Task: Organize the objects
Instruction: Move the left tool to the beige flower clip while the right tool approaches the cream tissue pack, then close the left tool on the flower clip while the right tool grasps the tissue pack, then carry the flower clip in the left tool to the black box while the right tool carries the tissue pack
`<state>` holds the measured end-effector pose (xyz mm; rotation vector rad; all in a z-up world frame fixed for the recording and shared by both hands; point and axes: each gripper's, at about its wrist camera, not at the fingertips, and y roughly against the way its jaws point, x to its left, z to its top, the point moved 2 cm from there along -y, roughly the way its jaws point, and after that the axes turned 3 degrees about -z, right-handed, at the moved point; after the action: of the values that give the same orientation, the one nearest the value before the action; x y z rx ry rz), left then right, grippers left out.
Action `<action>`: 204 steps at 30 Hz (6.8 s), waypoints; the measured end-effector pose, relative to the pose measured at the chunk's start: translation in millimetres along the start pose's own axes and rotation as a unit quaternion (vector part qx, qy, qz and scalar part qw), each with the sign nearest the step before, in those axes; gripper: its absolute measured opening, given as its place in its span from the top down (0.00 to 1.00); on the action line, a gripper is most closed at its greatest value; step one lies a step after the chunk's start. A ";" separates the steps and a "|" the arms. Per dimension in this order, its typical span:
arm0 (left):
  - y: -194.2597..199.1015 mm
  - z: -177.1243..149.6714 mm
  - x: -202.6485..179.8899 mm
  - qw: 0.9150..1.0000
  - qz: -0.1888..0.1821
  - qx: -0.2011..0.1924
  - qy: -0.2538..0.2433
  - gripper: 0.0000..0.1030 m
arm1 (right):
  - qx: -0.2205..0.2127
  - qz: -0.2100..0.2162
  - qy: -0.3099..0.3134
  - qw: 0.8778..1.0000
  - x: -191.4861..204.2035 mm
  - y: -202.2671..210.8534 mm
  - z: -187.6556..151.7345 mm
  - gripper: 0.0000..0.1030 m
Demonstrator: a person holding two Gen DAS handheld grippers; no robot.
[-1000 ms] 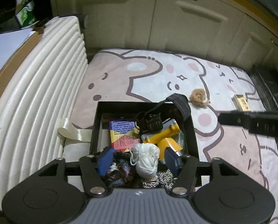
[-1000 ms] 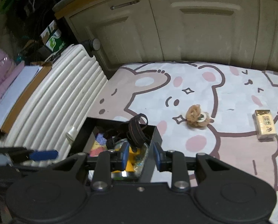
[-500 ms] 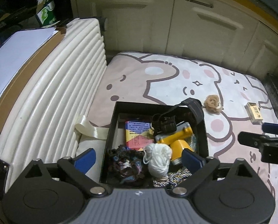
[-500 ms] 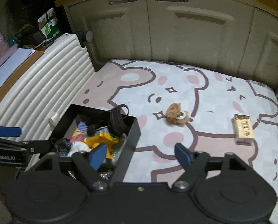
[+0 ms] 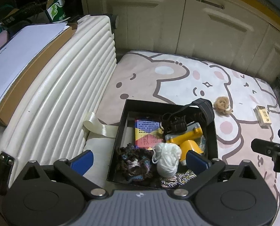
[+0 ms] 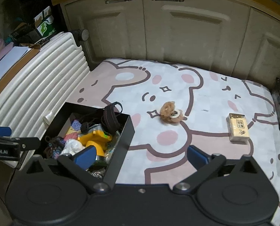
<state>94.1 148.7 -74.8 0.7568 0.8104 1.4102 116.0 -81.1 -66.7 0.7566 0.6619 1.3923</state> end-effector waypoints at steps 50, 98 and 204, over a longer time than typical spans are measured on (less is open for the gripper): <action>-17.8 7.4 -132.3 0.995 -0.063 -0.019 -0.078 0.00 | -0.027 -0.078 -0.107 0.991 -143.8 44.9 -44.0 0.00; -177.0 43.2 -230.1 0.937 -0.142 -0.079 -0.308 0.24 | -0.064 -0.112 -0.117 0.985 -230.4 -124.8 -21.6 0.00; 6.7 8.5 28.0 0.985 -0.129 -0.101 0.055 0.69 | -0.031 0.085 -0.067 0.994 46.7 -2.9 15.5 0.48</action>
<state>97.7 177.0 -65.7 0.4057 0.8050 1.2848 133.7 -35.8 -58.2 0.8648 0.4552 1.4947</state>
